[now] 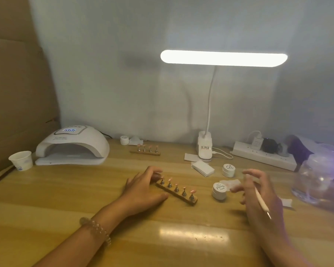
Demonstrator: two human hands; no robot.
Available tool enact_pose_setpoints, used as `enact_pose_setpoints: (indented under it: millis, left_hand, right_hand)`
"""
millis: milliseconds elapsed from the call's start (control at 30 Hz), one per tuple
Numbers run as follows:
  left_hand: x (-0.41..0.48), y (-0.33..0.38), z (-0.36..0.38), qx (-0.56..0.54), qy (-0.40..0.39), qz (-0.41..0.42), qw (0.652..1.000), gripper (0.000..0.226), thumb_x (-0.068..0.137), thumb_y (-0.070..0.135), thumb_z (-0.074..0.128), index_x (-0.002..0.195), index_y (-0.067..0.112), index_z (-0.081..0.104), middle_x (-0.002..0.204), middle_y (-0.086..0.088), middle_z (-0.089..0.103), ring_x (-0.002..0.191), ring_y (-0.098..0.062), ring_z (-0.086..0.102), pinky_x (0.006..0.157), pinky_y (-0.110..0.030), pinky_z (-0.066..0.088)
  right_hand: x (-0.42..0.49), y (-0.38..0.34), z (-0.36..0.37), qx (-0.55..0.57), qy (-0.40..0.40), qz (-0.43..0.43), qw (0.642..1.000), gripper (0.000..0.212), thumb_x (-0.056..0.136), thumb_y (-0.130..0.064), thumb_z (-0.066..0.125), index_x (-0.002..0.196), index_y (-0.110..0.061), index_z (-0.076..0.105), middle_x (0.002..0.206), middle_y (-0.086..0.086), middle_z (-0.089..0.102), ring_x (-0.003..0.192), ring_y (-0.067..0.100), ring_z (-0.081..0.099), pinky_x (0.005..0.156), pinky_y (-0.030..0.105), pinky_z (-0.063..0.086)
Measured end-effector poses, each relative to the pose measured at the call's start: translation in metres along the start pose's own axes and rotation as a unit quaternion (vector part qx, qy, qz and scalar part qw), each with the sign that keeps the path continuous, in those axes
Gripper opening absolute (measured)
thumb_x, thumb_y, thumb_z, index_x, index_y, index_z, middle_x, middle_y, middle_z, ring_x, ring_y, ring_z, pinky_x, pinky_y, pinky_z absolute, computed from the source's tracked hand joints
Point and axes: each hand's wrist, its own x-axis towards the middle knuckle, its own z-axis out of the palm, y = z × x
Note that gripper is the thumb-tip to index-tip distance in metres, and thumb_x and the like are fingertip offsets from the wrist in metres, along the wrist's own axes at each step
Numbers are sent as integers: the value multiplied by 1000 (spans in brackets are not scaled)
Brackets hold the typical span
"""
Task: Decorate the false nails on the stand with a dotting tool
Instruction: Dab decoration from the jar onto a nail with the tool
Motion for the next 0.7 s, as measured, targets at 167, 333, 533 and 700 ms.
enact_pose_setpoints:
  millis: [167, 333, 533, 700]
  left_hand:
    - [-5, 2, 6, 15, 12, 48, 999, 30, 81, 48, 72, 101, 44, 50, 99, 25, 56, 100, 4, 50, 89, -26, 32]
    - [-7, 4, 6, 30, -7, 70, 997, 26, 70, 62, 58, 82, 40, 51, 91, 24, 53, 93, 6, 46, 86, -26, 31]
    - [-13, 11, 7, 75, 35, 87, 993, 29, 76, 65, 57, 91, 42, 46, 98, 26, 47, 97, 0, 42, 82, -23, 26]
    - [-31, 43, 12, 67, 121, 235, 962, 44, 75, 62, 60, 106, 31, 53, 100, 17, 52, 90, -3, 43, 82, -20, 34]
  right_hand:
    - [-2, 5, 8, -199, -163, -83, 963, 30, 90, -49, 61, 114, -31, 56, 99, -10, 64, 96, 16, 56, 74, 37, 47]
    - [-2, 8, 8, -212, -151, -107, 960, 29, 88, -37, 70, 111, -26, 56, 98, -11, 66, 90, 17, 61, 67, 34, 47]
    - [-2, 7, 5, -174, -116, -92, 974, 43, 81, -30, 75, 116, -21, 52, 95, -9, 61, 84, 15, 61, 66, 30, 42]
    - [-25, -19, 12, -38, -159, -113, 980, 42, 80, -28, 76, 110, -30, 47, 86, -8, 59, 78, 11, 61, 65, 25, 48]
